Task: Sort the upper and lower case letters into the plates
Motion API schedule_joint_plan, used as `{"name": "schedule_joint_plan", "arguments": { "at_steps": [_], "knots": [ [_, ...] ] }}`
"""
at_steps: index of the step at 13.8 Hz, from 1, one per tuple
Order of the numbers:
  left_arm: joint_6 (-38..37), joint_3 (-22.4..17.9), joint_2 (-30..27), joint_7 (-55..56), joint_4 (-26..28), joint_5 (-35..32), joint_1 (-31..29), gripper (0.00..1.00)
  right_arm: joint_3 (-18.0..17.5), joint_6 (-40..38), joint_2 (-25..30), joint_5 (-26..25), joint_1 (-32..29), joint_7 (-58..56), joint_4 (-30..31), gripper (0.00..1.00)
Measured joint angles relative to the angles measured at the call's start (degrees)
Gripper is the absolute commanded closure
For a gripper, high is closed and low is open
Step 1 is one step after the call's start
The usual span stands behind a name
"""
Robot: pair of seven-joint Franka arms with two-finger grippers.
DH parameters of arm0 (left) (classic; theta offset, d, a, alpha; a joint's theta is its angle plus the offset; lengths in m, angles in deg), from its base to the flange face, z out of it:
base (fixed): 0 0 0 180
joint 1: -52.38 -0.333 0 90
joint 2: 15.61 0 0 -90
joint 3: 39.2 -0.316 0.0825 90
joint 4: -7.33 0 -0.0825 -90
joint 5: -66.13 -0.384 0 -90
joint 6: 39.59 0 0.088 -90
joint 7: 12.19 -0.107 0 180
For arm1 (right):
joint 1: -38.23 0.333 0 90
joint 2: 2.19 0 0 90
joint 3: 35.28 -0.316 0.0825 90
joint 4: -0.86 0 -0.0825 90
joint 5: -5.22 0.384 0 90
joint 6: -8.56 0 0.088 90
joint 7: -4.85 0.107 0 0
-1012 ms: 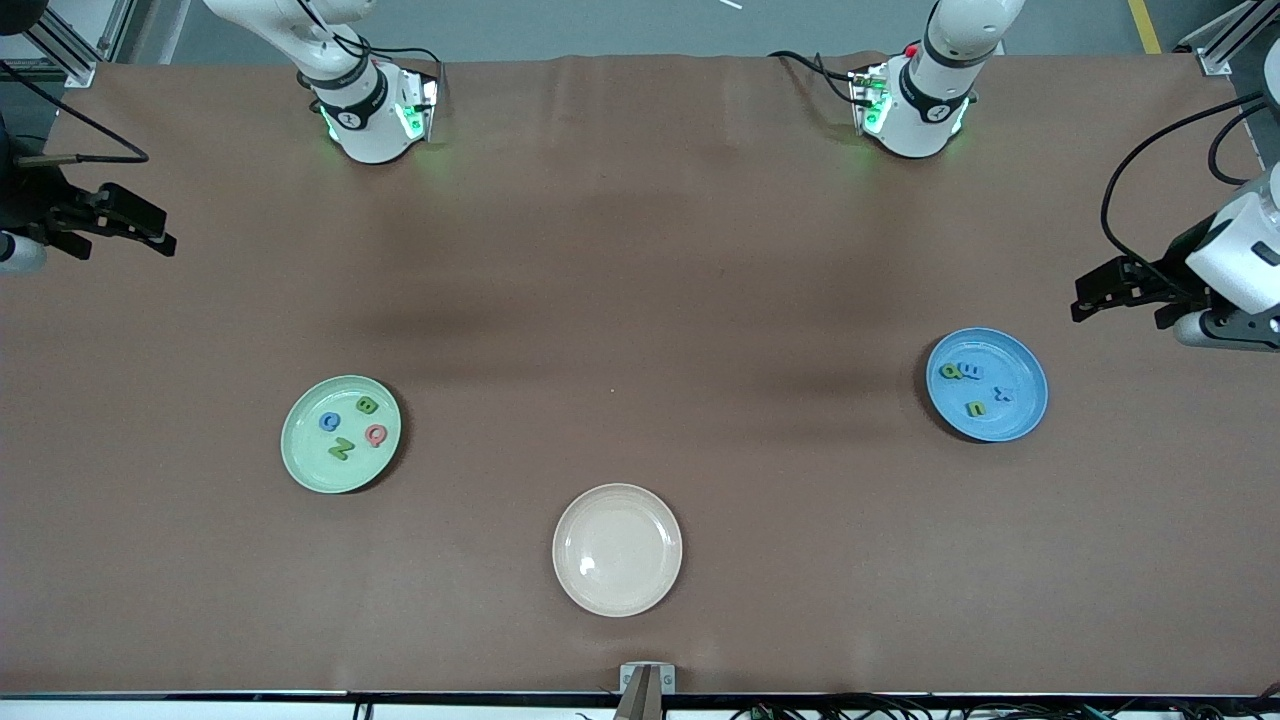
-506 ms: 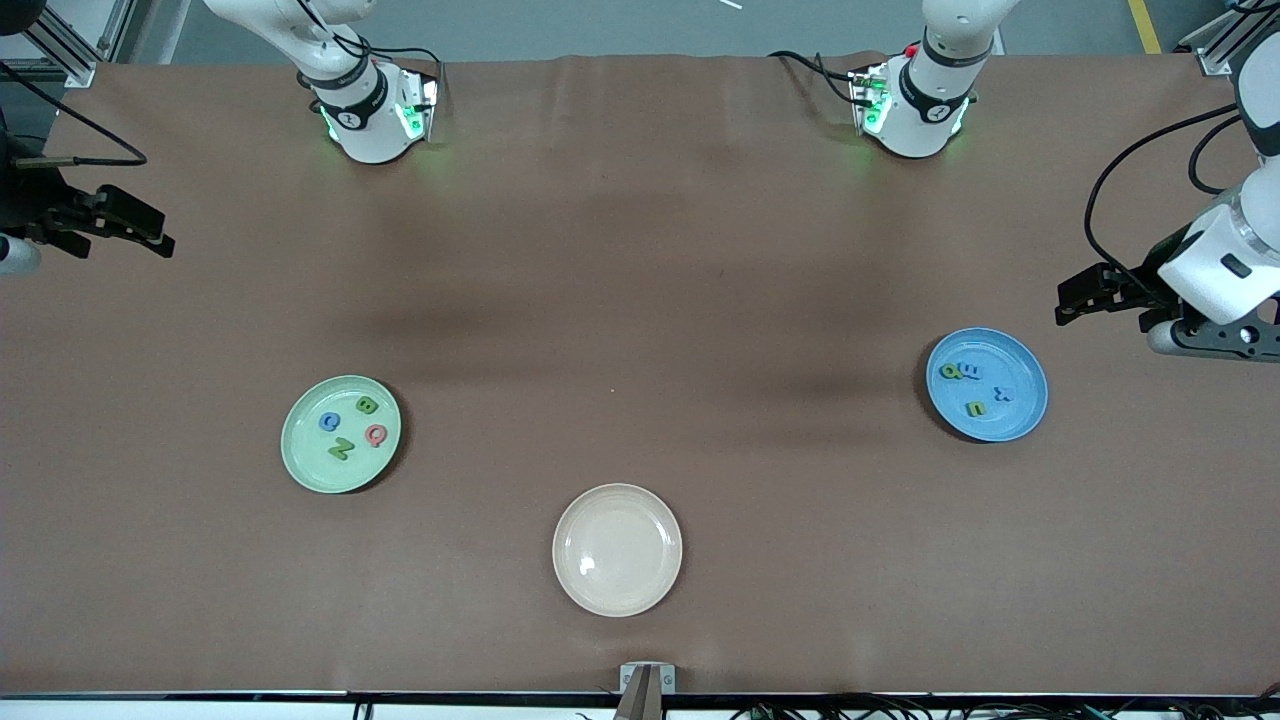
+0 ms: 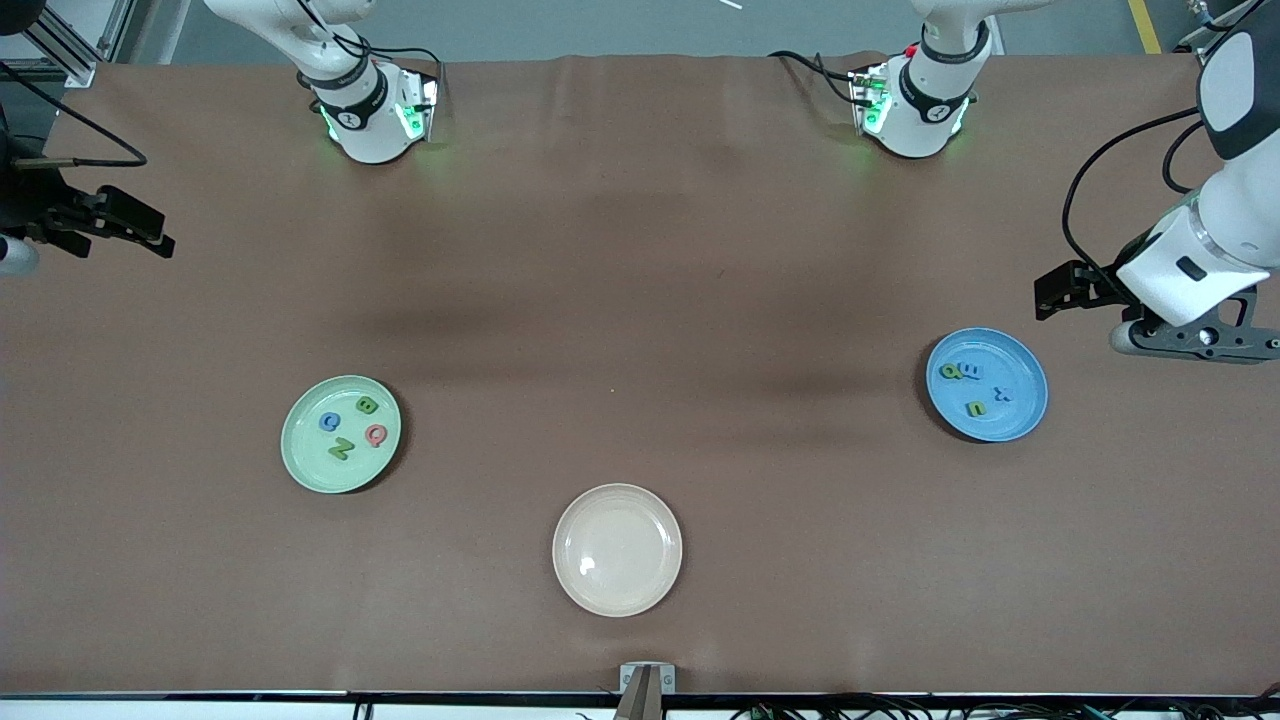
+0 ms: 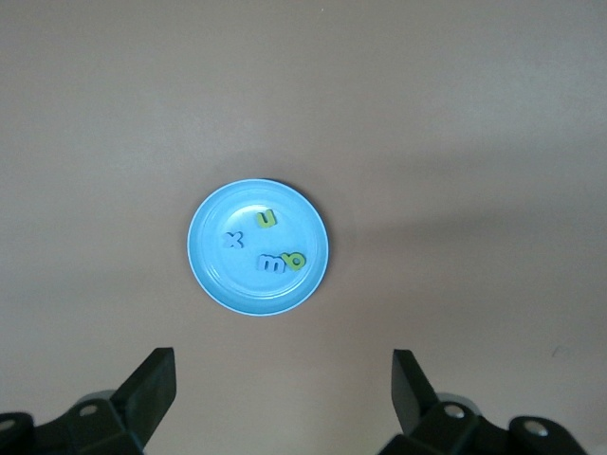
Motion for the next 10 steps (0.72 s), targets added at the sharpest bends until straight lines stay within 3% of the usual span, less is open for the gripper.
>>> {"name": "schedule_joint_plan", "arguments": {
  "at_steps": [6, 10],
  "knots": [
    [-0.02, -0.51, 0.00, 0.00, -0.03, 0.00, 0.43, 0.00, 0.00, -0.01, 0.00, 0.00, 0.00, 0.00, 0.00, 0.00],
    [-0.02, -4.60, -0.02, 0.00, -0.13, 0.02, 4.40, 0.00, 0.00, -0.02, 0.00, 0.00, 0.00, 0.00, 0.00, 0.00]
  ]
}}
